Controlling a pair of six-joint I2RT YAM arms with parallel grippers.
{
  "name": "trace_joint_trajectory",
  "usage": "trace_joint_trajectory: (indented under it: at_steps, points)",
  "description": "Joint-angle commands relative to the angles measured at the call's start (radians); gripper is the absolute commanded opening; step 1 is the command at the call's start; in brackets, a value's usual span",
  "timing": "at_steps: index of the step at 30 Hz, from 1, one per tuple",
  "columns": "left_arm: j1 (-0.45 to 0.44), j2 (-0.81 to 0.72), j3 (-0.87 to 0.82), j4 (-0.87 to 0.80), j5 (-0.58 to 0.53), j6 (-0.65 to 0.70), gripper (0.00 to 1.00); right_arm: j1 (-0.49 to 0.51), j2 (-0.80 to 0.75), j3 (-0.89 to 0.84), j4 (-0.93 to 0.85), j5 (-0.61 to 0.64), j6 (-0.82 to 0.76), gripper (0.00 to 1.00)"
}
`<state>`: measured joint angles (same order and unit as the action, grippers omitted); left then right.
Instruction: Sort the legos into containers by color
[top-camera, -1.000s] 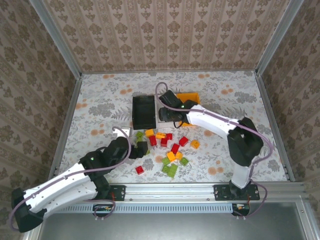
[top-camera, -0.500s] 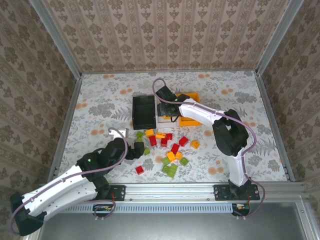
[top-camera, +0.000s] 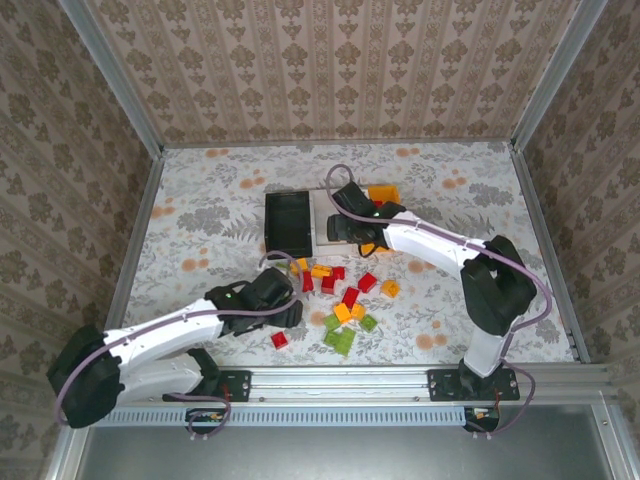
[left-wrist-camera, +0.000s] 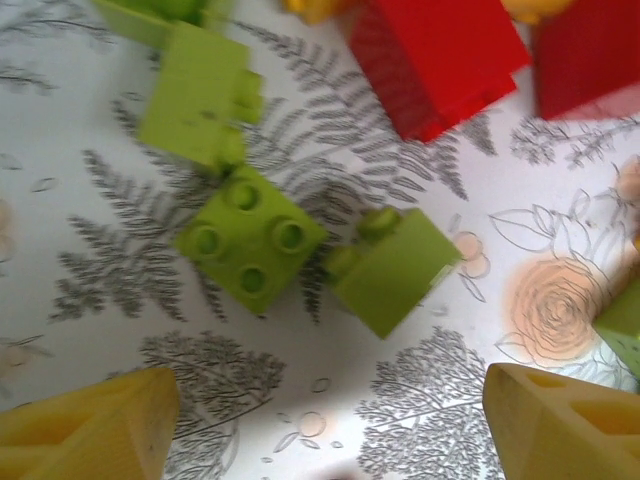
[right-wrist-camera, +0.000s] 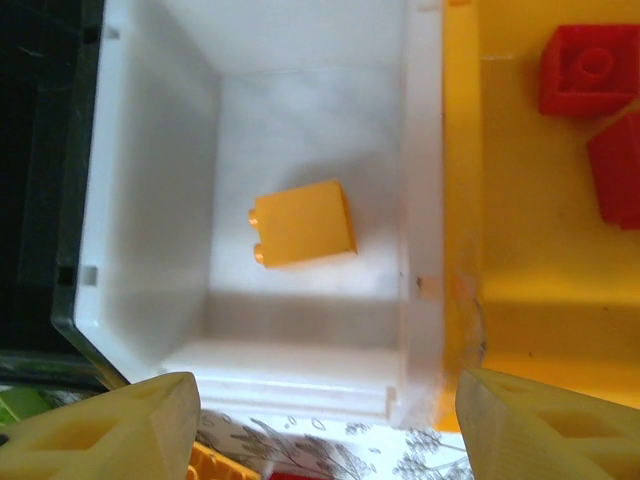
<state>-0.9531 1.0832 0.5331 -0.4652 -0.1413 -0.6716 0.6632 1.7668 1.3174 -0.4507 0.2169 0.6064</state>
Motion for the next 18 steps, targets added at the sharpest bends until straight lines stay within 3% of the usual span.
trace_joint_trajectory:
  at_steps: [1,11,18]
  points:
    - [-0.034,0.047,0.046,0.070,-0.003,0.032,0.79,-0.007,-0.047,-0.056,0.034,0.001,0.023,0.70]
    - [-0.036,0.210,0.090,0.152,-0.005,0.056,0.75,-0.032,-0.111,-0.117,0.053,-0.004,0.027,0.70]
    - [-0.036,0.292,0.120,0.171,-0.032,0.080,0.65,-0.051,-0.157,-0.153,0.067,-0.010,0.028,0.70]
